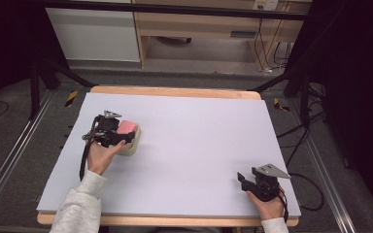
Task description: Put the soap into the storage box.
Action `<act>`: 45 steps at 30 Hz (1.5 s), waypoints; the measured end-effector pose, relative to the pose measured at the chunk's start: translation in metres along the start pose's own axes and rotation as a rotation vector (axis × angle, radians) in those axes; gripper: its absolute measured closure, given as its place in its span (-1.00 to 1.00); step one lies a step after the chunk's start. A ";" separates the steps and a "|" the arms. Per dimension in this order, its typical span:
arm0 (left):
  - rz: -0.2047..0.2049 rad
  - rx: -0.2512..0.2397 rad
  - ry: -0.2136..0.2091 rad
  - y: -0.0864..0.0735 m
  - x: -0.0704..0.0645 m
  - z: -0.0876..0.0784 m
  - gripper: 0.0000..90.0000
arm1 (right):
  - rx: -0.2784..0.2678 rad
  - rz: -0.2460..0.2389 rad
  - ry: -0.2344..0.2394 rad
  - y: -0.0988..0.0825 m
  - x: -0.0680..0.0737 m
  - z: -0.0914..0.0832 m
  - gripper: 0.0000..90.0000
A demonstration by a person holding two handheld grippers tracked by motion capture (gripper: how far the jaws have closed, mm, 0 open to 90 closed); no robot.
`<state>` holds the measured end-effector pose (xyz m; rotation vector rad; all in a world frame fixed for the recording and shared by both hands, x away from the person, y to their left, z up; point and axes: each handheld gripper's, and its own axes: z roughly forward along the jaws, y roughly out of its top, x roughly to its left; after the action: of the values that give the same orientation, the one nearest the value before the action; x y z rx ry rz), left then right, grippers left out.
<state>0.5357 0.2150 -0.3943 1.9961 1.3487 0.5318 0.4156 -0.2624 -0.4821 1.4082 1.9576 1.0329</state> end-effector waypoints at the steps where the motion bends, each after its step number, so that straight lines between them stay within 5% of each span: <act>1: -0.006 -0.002 0.004 0.000 0.002 0.002 -0.17 | 0.000 -0.001 0.000 0.000 0.000 0.000 -0.16; 45: -0.042 0.056 0.046 -0.008 0.018 0.046 -0.17 | 0.002 0.002 0.001 0.000 0.000 0.000 -0.15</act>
<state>0.5677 0.2204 -0.4325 2.0068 1.4451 0.5280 0.4158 -0.2625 -0.4826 1.4115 1.9591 1.0324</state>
